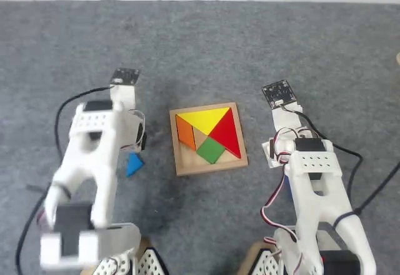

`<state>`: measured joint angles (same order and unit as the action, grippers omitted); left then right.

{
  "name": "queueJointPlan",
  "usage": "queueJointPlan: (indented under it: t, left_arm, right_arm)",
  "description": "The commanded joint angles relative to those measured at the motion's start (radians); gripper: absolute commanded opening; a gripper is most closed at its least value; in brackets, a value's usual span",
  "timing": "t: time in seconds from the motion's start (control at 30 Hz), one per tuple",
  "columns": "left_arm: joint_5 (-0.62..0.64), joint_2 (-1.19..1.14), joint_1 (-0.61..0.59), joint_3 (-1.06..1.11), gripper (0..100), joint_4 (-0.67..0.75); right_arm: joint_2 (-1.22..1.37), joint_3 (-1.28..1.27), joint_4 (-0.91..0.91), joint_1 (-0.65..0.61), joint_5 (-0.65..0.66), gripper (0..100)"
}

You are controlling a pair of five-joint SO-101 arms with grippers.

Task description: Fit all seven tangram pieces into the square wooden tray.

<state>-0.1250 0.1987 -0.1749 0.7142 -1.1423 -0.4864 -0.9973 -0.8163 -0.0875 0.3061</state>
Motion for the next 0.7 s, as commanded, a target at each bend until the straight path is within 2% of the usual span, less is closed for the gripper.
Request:
queueJointPlan:
  t: [0.0, 0.03, 0.13, 0.2, 0.47, 0.67]
  left_arm:
    - [-0.137, 0.189, 0.011, 0.096, 12, 0.057]
    - [-0.153, 0.193, 0.011, 0.117, 12, 0.052]
    - [-0.084, 0.143, -0.002, 0.151, 20, 0.049]
    - [-0.081, 0.081, -0.011, 0.150, 23, 0.054]
    - [-0.049, -0.135, -0.015, 0.064, 22, 0.060]
    - [-0.046, -0.152, -0.011, 0.062, 19, 0.071]
  right_arm:
    - [-0.004, 0.005, 0.021, 0.004, -0.003, 14.4]
    - [-0.004, 0.005, 0.021, 0.004, -0.003, 14.4]
    - [-0.004, 0.005, 0.019, 0.004, -0.003, 14.4]
    - [-0.004, 0.005, 0.018, 0.004, -0.003, 14.4]
    - [-0.004, 0.005, 0.015, 0.002, -0.003, 14.4]
    - [-0.004, 0.005, 0.018, 0.002, -0.003, 14.4]
